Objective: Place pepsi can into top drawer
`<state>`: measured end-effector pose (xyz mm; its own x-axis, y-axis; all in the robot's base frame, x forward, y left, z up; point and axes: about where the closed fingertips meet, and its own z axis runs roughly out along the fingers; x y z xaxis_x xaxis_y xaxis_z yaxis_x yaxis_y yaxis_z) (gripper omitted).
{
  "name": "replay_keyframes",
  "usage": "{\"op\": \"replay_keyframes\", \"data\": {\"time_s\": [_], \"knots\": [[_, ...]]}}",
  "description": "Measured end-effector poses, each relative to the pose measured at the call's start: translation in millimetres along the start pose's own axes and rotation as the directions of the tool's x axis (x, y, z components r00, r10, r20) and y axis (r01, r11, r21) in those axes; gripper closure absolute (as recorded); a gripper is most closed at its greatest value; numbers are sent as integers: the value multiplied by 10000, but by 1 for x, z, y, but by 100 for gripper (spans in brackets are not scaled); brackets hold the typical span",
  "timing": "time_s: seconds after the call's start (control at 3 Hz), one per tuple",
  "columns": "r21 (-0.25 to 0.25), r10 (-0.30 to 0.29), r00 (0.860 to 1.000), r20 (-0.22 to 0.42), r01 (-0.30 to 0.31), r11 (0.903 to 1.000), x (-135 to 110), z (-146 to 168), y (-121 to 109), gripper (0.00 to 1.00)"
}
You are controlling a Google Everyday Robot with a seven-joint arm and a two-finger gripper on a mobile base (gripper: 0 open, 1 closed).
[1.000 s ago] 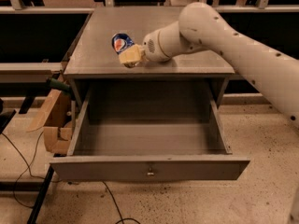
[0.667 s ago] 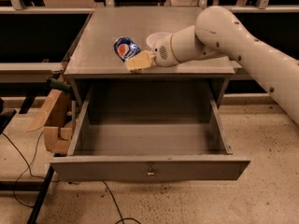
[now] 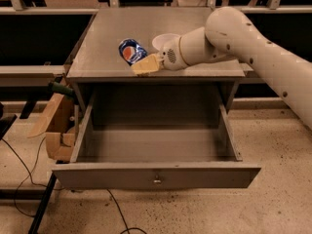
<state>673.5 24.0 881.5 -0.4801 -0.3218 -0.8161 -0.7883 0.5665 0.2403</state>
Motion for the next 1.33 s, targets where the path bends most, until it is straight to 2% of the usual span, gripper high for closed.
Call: {"op": "replay_keyframes", "data": {"time_s": [0.33,0.67,1.0,1.33], "knots": [[-689,-427,9954,-855,368,9969,7,25,10,100],[-1584,-992,9842,-1468,756,9845,24,39,28,100],[-2617,-1543,9693,-1916,1011,9599,59,42,50,100],[-3067,-1622,9533,-2547,795,9485,82,57,57,100]]}}
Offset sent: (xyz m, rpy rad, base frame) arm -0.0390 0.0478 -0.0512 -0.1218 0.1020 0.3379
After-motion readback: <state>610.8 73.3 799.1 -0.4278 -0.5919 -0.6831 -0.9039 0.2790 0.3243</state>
